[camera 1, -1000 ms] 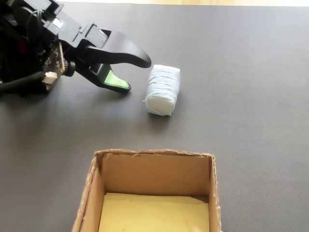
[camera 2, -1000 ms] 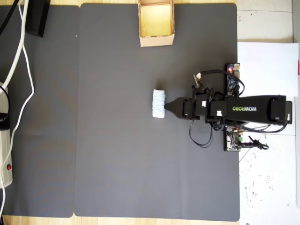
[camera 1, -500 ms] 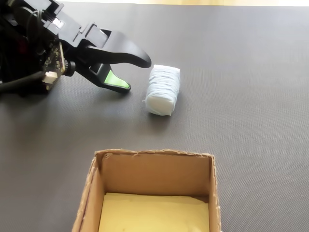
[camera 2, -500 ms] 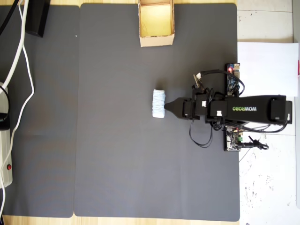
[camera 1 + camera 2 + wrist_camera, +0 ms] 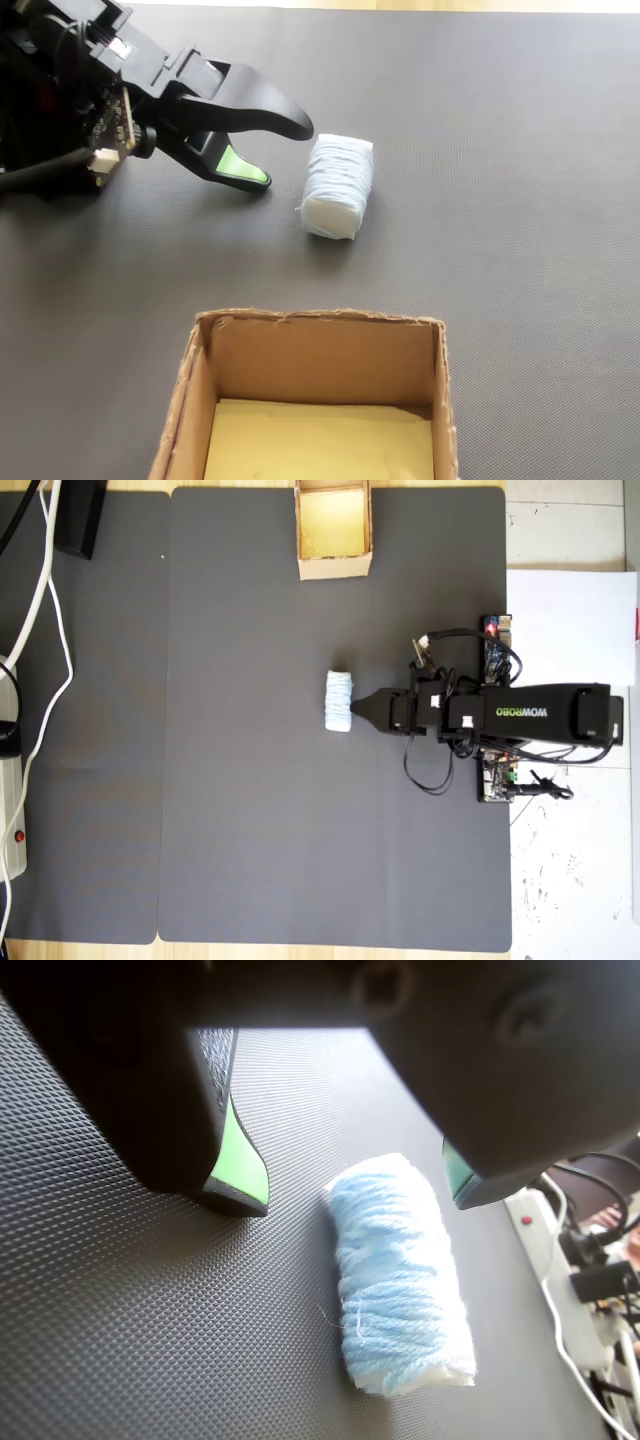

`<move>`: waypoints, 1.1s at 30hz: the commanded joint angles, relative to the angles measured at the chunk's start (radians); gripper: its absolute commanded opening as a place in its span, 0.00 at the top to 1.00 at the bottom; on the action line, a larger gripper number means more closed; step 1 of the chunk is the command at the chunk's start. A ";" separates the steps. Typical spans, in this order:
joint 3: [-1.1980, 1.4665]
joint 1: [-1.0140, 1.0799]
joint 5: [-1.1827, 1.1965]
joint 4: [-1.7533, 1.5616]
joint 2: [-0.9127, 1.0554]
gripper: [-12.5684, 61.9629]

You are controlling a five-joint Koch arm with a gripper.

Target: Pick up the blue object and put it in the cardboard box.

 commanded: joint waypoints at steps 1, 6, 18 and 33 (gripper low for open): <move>0.037 0.011 0.032 -0.086 0.095 0.37; 0.035 0.029 -0.012 -0.222 0.095 0.38; -0.137 0.046 -0.005 0.074 0.095 0.39; -0.488 0.055 0.040 0.494 -0.126 0.40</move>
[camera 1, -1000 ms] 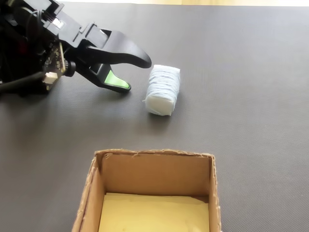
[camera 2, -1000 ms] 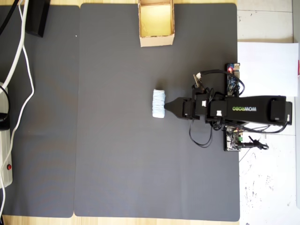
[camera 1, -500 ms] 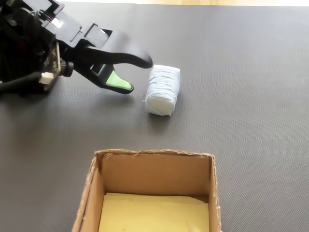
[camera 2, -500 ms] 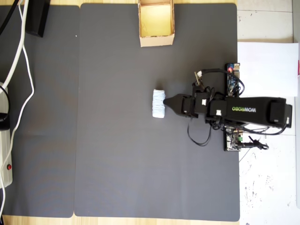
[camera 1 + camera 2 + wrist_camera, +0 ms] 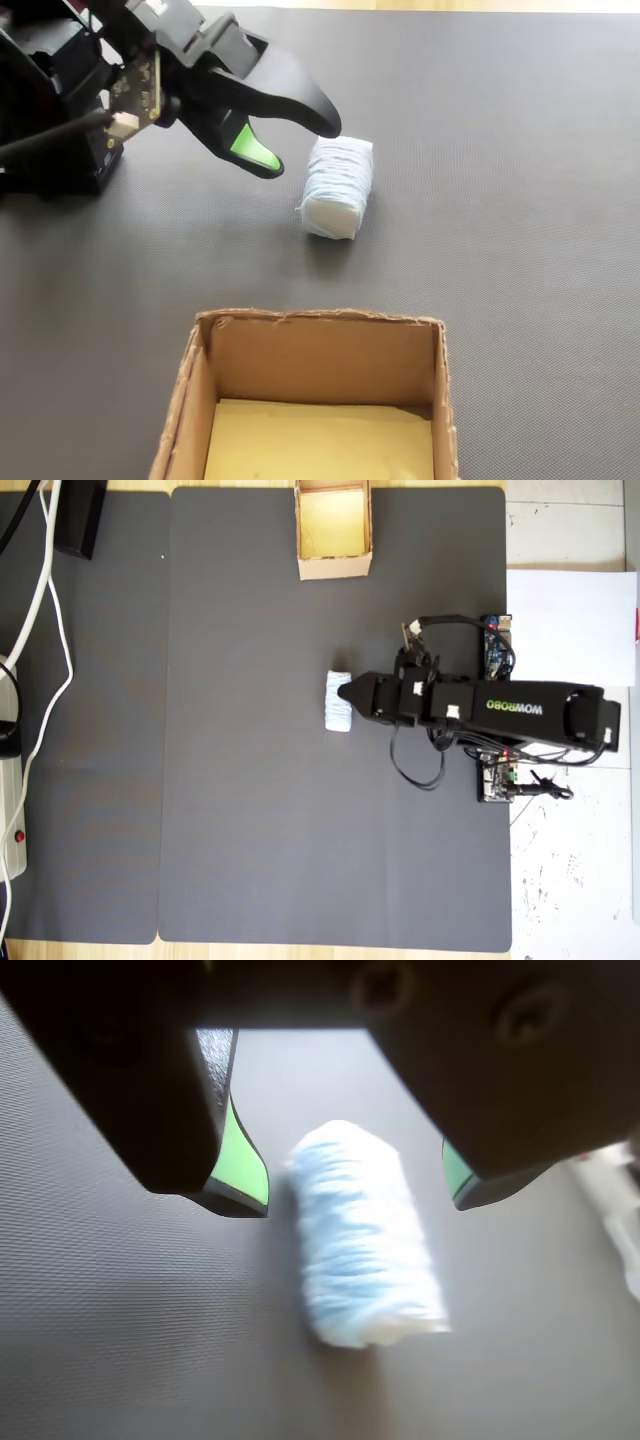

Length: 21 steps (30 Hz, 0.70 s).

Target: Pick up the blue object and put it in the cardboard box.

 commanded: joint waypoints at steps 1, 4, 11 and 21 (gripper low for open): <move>-0.103 -0.003 0.040 0.009 -0.034 0.41; -0.155 -0.011 0.040 0.051 -0.101 0.41; -0.259 -0.023 0.040 0.063 -0.230 0.41; -0.328 -0.040 0.041 0.040 -0.350 0.41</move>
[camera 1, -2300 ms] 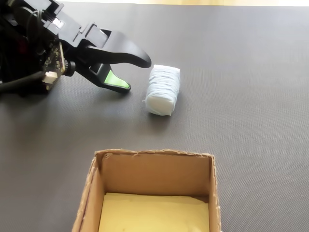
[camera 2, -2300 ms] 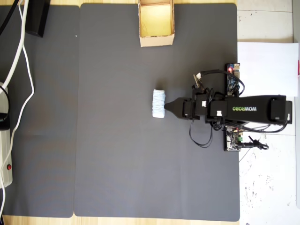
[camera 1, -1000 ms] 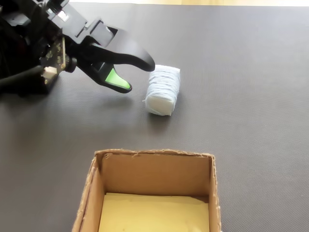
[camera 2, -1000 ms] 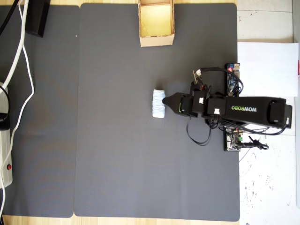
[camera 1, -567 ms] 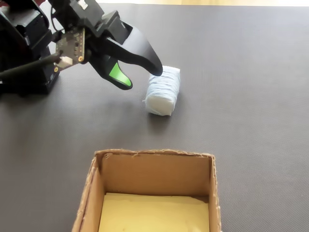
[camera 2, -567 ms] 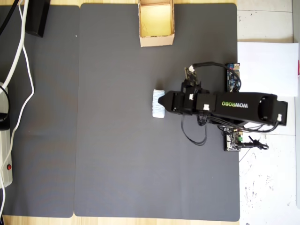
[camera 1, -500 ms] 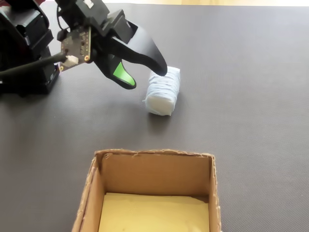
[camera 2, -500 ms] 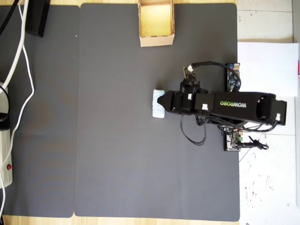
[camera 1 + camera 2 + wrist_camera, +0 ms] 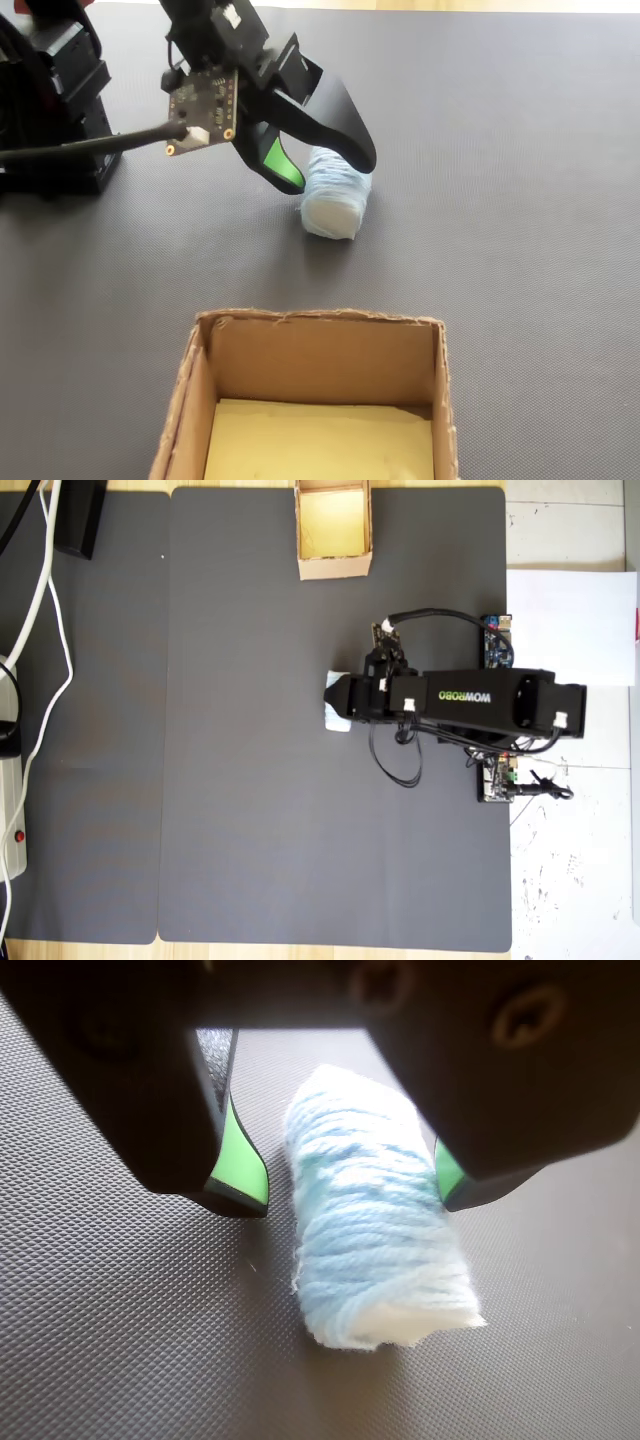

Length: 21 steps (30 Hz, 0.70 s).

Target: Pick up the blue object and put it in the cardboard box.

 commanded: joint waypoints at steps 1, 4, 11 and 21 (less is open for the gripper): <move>-0.083 -0.017 0.054 -0.035 -0.003 0.41; -0.094 -0.031 0.066 -0.043 -0.043 0.41; -0.109 -0.063 0.066 -0.100 -0.158 0.41; -0.095 -0.063 0.061 -0.187 -0.229 0.55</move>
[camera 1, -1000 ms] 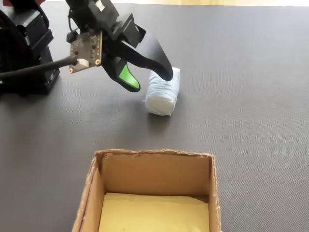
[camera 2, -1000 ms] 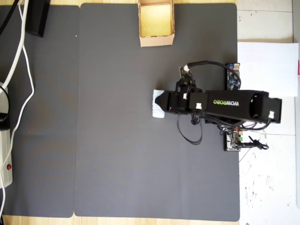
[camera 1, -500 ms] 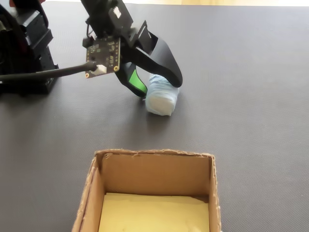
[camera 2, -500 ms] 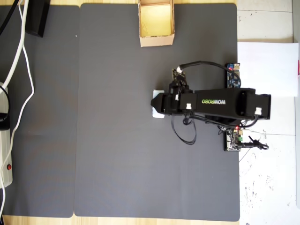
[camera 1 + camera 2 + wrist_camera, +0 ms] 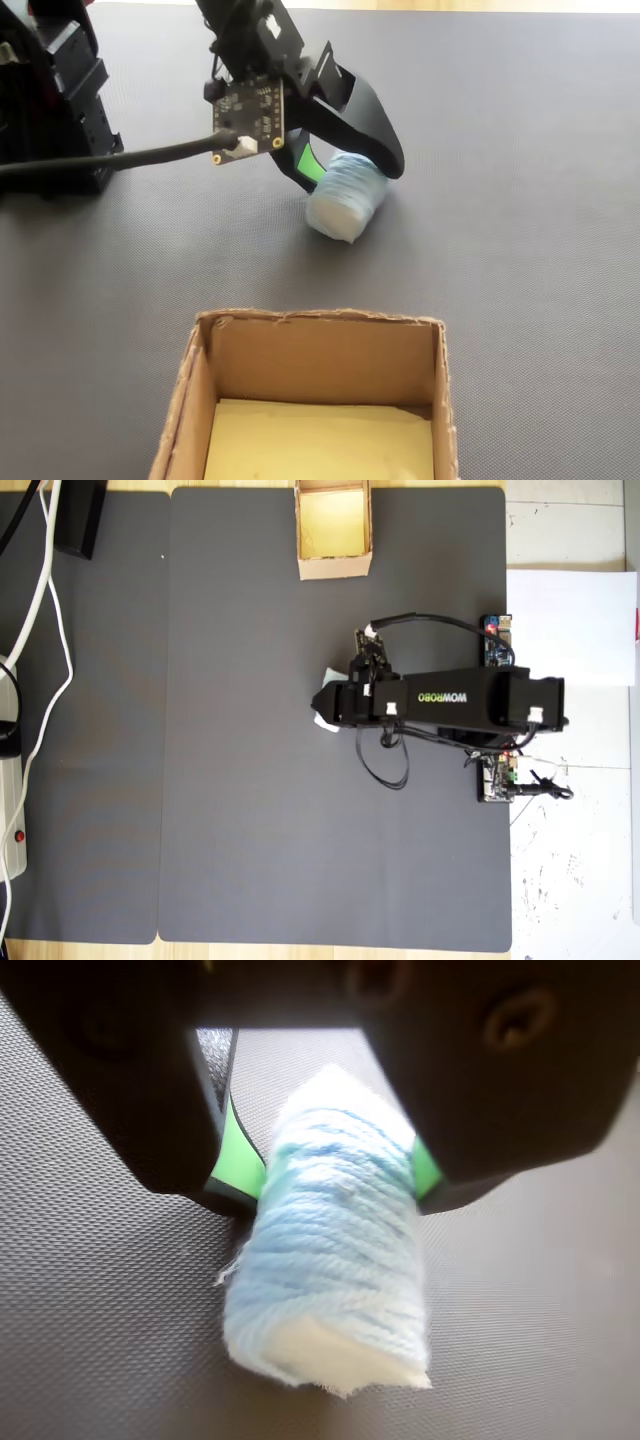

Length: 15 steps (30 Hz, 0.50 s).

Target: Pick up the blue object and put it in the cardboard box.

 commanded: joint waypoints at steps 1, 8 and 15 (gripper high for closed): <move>0.003 -0.015 0.060 -0.124 -0.052 0.58; 0.118 -0.017 0.057 -0.308 0.009 0.67; 0.373 -0.006 0.094 -0.750 0.172 0.67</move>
